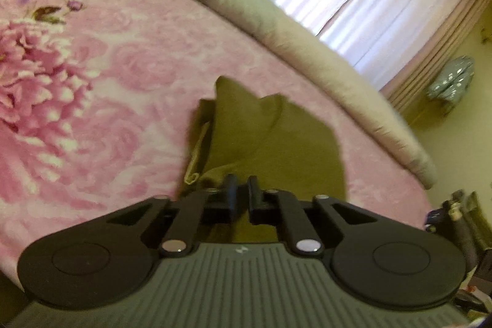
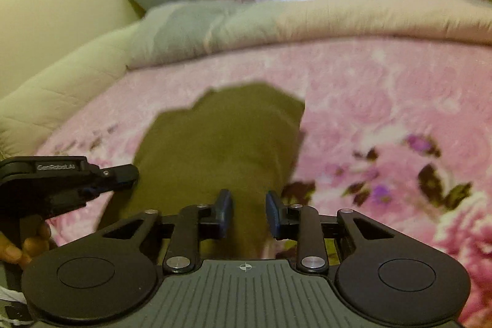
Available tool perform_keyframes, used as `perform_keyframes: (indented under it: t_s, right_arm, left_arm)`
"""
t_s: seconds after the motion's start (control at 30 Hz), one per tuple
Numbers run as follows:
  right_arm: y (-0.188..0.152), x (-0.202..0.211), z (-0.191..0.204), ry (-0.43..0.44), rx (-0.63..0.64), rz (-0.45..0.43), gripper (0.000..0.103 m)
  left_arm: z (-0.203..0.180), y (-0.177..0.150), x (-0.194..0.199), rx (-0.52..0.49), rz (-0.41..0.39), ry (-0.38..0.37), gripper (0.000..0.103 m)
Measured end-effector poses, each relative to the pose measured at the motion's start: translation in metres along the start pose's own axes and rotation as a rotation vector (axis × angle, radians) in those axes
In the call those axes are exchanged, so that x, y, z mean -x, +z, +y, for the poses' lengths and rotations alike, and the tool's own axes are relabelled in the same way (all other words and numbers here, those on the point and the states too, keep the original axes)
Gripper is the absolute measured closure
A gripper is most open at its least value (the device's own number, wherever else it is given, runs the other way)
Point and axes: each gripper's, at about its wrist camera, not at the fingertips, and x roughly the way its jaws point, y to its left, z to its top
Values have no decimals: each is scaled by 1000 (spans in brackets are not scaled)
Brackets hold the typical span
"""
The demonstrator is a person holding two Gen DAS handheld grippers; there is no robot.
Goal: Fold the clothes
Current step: 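Open the right tool and press the bundle while the left tool holds it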
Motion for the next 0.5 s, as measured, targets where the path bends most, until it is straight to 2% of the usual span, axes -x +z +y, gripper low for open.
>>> perform_keyframes:
  t_s: [0.17,0.2,0.23,0.27,0.3,0.33,0.43,0.5]
  right_arm:
    - [3,1,-24,64,-162,30,73]
    - [3,6,-30,81,-207,34,73]
    - [1,12,-36,87,-245,39,70]
    - [0,18,-42,92,-283,44,56]
    - [-4,26,-48,88,-316,41,31]
    - [-8,35,-55,83,-349,37,23]
    - [-20,57,-74,91,-449,46,22]
    - [-24,65,-77,90,-465,50,22]
  left_arm:
    - [4,3,21,60,-18,-14,98]
    - [3,2,31,79,-28,-20,95]
    - [2,-2,42,107,-32,-28,83]
    - [2,-7,52,137,-33,-36,71]
    - [2,-13,63,168,-34,-45,68]
    - [2,-21,70,205,-23,-61,68]
    - [6,-50,81,329,33,-108,65]
    - [9,-66,77,389,51,-94,65]
